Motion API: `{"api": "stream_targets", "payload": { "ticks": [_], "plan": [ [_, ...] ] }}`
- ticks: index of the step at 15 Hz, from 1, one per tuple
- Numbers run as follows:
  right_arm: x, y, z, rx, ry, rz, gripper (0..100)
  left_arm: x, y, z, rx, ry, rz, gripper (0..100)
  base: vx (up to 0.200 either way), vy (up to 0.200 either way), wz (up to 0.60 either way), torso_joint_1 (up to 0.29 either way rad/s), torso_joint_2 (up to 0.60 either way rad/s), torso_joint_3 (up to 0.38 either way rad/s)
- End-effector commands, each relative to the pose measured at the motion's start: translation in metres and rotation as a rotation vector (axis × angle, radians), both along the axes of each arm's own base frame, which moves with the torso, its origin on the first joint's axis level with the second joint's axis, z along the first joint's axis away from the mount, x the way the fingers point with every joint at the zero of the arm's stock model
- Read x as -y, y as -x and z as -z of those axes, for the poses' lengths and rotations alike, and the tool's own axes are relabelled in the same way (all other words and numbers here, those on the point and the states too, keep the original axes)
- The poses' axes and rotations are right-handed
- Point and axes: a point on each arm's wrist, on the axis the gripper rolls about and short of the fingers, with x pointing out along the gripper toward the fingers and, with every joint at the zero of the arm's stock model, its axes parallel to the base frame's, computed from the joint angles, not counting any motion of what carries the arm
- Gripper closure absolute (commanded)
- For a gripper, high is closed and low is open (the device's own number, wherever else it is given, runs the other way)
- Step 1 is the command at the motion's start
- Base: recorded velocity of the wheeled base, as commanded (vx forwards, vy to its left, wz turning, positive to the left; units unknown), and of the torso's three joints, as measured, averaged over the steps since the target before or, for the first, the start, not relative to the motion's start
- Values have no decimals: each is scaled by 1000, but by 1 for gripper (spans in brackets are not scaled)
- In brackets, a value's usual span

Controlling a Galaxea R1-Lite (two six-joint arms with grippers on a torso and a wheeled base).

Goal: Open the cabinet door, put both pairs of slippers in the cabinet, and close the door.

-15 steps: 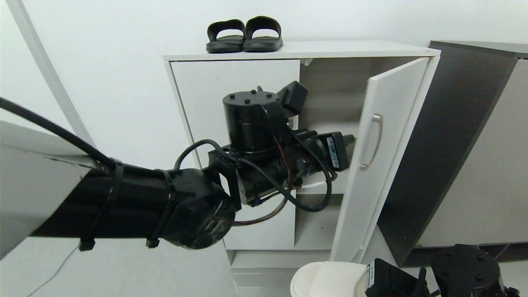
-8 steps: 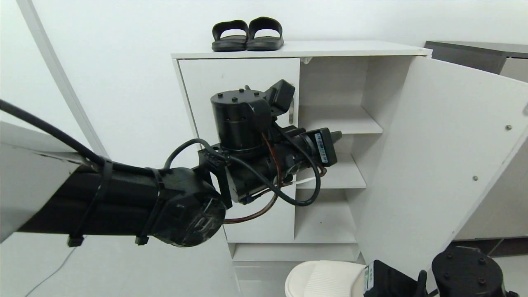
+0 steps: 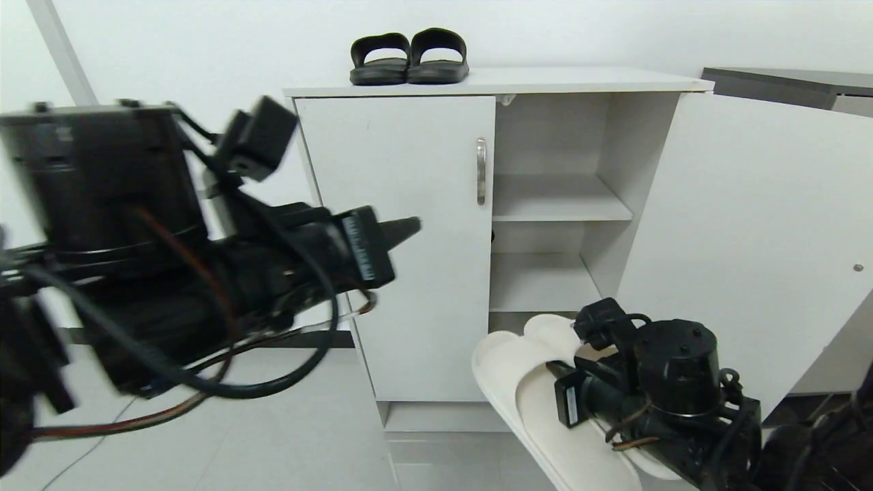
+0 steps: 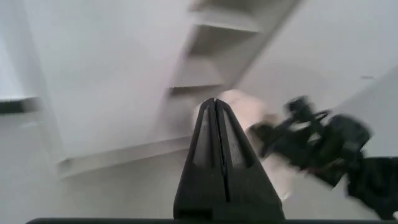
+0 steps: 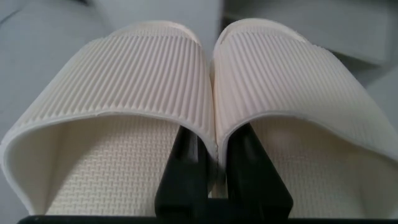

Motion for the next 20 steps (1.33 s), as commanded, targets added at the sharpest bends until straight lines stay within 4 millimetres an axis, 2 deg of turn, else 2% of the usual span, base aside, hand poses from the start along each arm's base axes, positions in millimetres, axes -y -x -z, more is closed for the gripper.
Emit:
{"api": "stream_targets", "payload": {
  "ticks": [1, 2, 4, 5, 7, 10, 12, 15, 20],
  "plan": [
    [-2, -31, 17, -7, 30, 124, 100, -105, 90, 13, -11, -79, -326, 100, 0, 0, 0, 0, 0, 0],
    [-1, -34, 20, -12, 35, 139, 100, -124, 107, 22, -23, -98, -438, 100, 0, 0, 0, 0, 0, 0],
    [-2, -35, 27, -24, 50, 143, 100, -146, 145, 42, 7, -79, -616, 100, 0, 0, 0, 0, 0, 0],
    [-3, -36, 29, -25, 56, 150, 100, -149, 153, 51, 12, -77, -670, 100, 0, 0, 0, 0, 0, 0],
    [-6, -36, 33, -21, 68, 166, 100, -157, 176, 88, 36, -153, -834, 100, 0, 0, 0, 0, 0, 0],
    [-6, -35, 37, -26, 73, 164, 100, -160, 196, 141, 53, -237, -896, 100, 0, 0, 0, 0, 0, 0],
    [-8, -35, 40, -25, 72, 158, 100, -159, 204, 159, 74, -233, -950, 100, 0, 0, 0, 0, 0, 0],
    [-8, -35, 40, -20, 69, 157, 100, -157, 209, 183, 136, -247, -852, 100, 0, 0, 0, 0, 0, 0],
    [-8, -33, 40, -11, 66, 155, 100, -151, 210, 191, 147, -278, -608, 100, 0, 0, 0, 0, 0, 0]
  ]
}}
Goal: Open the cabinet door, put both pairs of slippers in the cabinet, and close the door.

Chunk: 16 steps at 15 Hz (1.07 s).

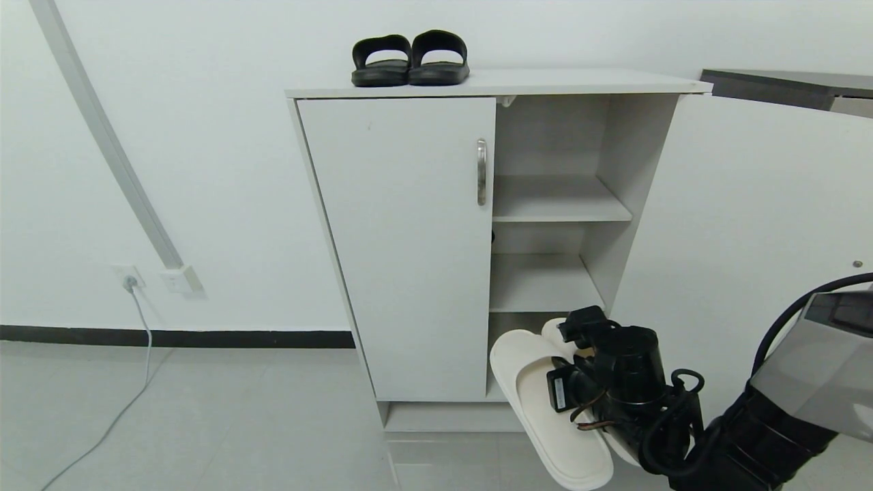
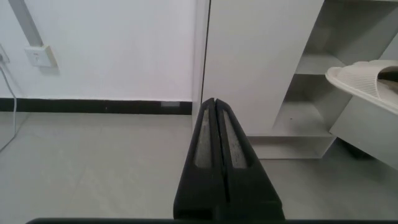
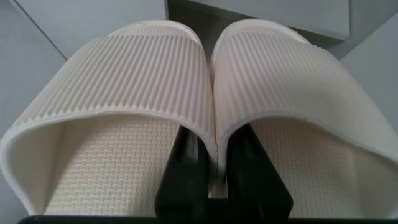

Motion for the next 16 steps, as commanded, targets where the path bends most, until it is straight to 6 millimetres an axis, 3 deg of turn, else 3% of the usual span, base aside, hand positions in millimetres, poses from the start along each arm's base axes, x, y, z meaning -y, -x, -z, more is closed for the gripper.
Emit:
{"api": "stream_targets", "payload": {
  "ticks": [1, 5, 9, 16],
  "plan": [
    [0, 1, 0, -1, 1, -3, 100, 0, 1, 1, 11, -2, 3, 100, 0, 0, 0, 0, 0, 0],
    [-9, -5, 5, 16, 2, 18, 100, 0, 1, 1, 11, 3, 3, 100, 0, 0, 0, 0, 0, 0],
    [-33, -33, -5, 133, -24, 196, 100, 0, 1, 1, 11, 3, 4, 100, 0, 0, 0, 0, 0, 0],
    [-41, -33, -8, 160, -25, 243, 100, 0, 1, 1, 11, 3, 3, 100, 0, 0, 0, 0, 0, 0]
  ]
}}
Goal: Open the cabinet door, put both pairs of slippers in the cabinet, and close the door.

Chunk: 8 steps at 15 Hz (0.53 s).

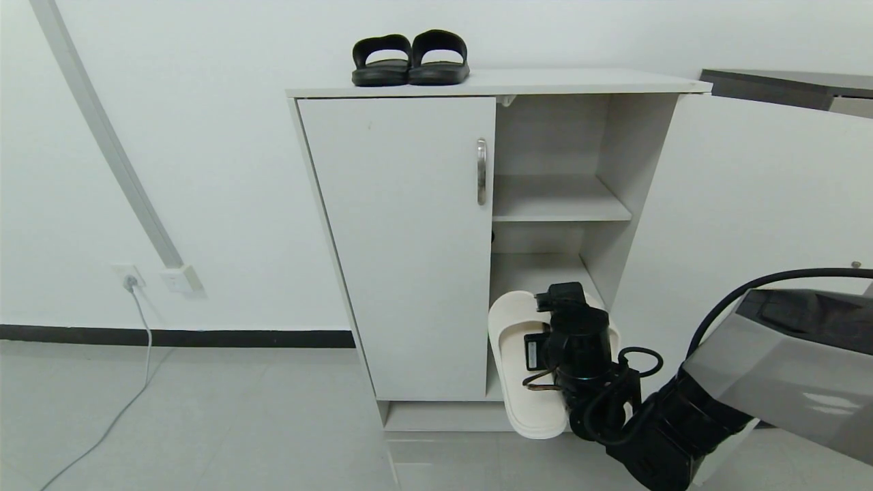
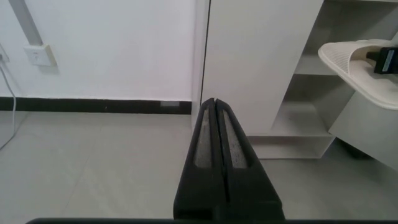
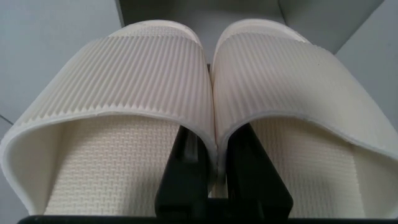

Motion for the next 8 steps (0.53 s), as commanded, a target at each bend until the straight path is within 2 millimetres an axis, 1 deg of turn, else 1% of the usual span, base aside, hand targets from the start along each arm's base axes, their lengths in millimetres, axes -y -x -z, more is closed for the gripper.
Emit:
{"api": "stream_targets", "payload": {
  "ticks": [1, 6, 8],
  "plan": [
    [-1, 0, 0, 1, 1, 3, 100, 0, 0, 0, -3, 0, -1, 100, 0, -200, 0, 2, 2, 2],
    [0, 0, 1, -2, 3, 4, 100, 0, 0, 0, -3, 0, 1, 100, 0, -200, 0, 0, 3, 0],
    [0, 0, 4, -6, 7, 4, 100, 0, 0, 0, -3, 0, 1, 100, 0, 0, 0, 0, 0, 0]
  ]
}}
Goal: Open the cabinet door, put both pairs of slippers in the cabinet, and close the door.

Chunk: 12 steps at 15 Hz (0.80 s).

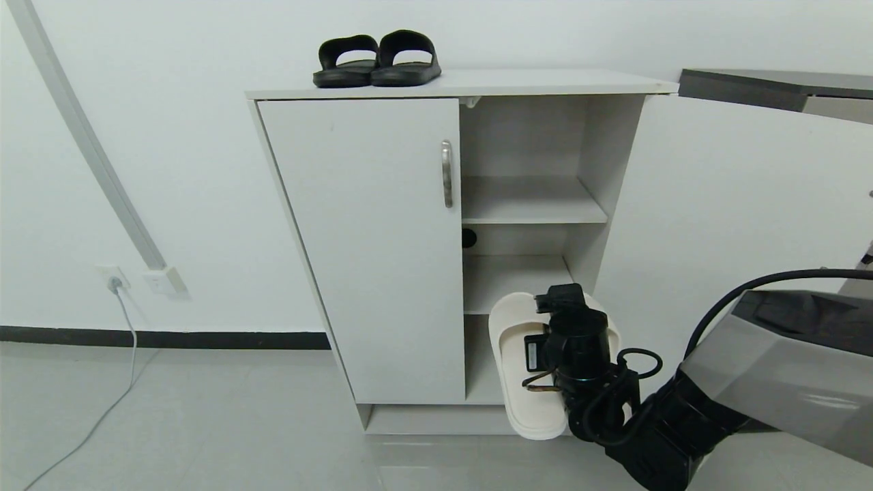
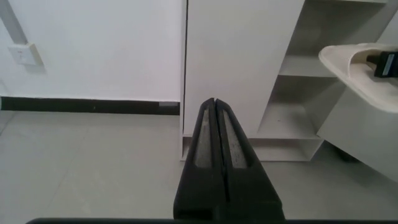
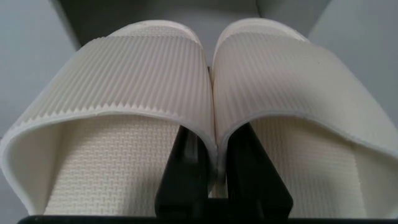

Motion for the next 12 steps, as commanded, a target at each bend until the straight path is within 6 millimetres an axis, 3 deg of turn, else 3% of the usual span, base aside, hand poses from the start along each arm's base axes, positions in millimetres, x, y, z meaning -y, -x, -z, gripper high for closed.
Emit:
{"api": "stream_targets", "payload": {
  "ticks": [1, 6, 12],
  "plan": [
    [-1, -1, 4, -7, 6, -1, 100, 0, 0, 0, -3, 0, -1, 100, 0, 0, 0, 0, 0, 0],
    [-4, -2, 16, -33, 7, -55, 100, 0, 0, 0, -3, 8, -3, 100, 0, 0, 0, 0, 0, 0],
    [-21, -20, 16, 5, -10, -81, 100, 0, 0, 0, -1, 13, -4, 100, 0, 0, 0, 0, 0, 0]
  ]
}}
